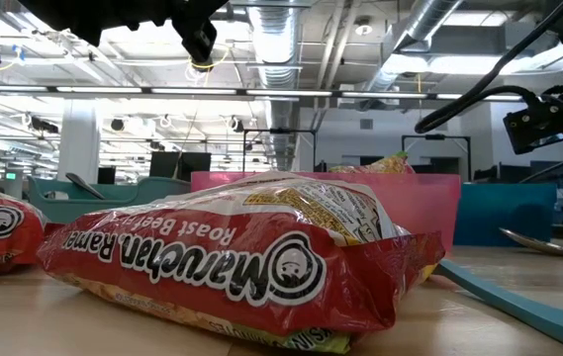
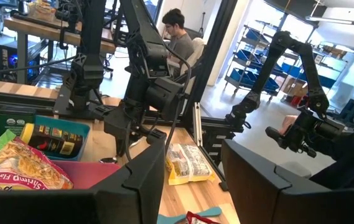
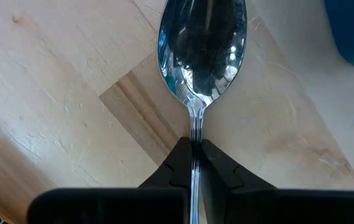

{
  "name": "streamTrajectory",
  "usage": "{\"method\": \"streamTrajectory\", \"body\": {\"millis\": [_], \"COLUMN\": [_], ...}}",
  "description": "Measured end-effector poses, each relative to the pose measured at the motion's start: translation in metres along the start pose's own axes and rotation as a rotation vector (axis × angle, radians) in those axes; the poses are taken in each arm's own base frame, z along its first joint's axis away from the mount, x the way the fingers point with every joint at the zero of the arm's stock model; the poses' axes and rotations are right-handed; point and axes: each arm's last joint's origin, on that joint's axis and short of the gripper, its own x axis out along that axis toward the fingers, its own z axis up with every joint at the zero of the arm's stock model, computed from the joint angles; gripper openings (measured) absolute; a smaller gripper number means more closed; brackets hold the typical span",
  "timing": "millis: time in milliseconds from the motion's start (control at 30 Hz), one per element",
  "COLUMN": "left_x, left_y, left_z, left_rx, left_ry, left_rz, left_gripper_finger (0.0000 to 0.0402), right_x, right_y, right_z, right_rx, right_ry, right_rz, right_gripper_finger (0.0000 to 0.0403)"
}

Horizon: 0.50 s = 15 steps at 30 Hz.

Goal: Pick & Place Food Item
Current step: Put the silver spoon into the green bin

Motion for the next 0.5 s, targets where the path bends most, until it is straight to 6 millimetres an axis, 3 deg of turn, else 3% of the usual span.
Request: {"method": "streamTrajectory", "body": {"millis": [233, 500], "left_x": [0.000, 0.000], "left_y": [0.000, 0.000], "left_z": [0.000, 0.000], "left_rx": [0.000, 0.000], "left_ry": [0.000, 0.000], "left_rz": [0.000, 0.000], "left_gripper_finger": [0.0154, 0.0154], "right_x": [-0.005, -0.033], "right_y": [0.004, 0.022], "right_z": [0.002, 0.014], "right_rx": [-0.052, -0.126], "right_ry": [-0.001, -0.082], "right_rz": [-0.003, 0.036], "right_gripper_finger": [0.0005, 0.0005]}}
